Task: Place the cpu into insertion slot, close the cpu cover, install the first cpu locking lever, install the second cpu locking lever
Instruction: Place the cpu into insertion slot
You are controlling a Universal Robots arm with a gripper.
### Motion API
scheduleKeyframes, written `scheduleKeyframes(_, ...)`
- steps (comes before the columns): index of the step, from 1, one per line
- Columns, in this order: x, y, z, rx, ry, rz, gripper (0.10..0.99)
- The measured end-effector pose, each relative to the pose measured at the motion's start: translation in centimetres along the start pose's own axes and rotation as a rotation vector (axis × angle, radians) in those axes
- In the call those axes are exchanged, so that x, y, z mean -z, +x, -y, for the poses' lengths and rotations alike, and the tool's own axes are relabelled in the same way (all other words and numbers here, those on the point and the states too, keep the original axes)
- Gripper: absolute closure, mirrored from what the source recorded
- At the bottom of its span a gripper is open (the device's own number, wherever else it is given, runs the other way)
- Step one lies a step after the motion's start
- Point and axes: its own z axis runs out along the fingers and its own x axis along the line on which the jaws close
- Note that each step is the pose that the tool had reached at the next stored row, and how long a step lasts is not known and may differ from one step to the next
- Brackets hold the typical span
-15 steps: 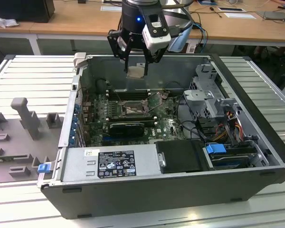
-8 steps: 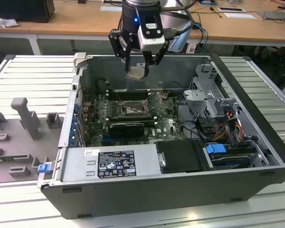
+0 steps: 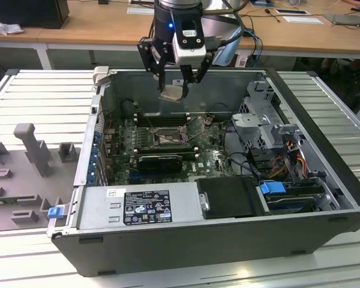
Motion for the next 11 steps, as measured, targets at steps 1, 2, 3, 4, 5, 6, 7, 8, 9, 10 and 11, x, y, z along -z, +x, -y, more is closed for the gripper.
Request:
scheduleKeyframes(1,0.00,0.00,0.00,-0.011,0.000,0.0010,0.561)
scheduleKeyframes(2,0.00,0.00,0.00,-0.025,0.000,0.0021,0.561)
scheduleKeyframes(3,-0.01,0.00,0.00,-0.042,-0.001,0.0035,0.561)
scheduleKeyframes(4,-0.01,0.00,0.00,-0.055,-0.001,0.0046,0.561)
scheduleKeyframes(5,-0.01,0.00,0.00,-0.072,-0.001,0.0059,0.561)
scheduleKeyframes(6,-0.02,0.00,0.00,-0.106,-0.002,0.0085,0.561)
scheduleKeyframes(7,-0.02,0.00,0.00,-0.128,-0.002,0.0099,0.561)
scheduleKeyframes(8,-0.03,0.00,0.00,-0.143,-0.002,0.0108,0.561)
scheduleKeyframes(9,-0.03,0.00,0.00,-0.157,-0.002,0.0117,0.561)
scheduleKeyframes(10,-0.03,0.00,0.00,-0.172,-0.002,0.0127,0.561)
scheduleKeyframes(11,-0.04,0.00,0.00,-0.188,-0.003,0.0136,0.561)
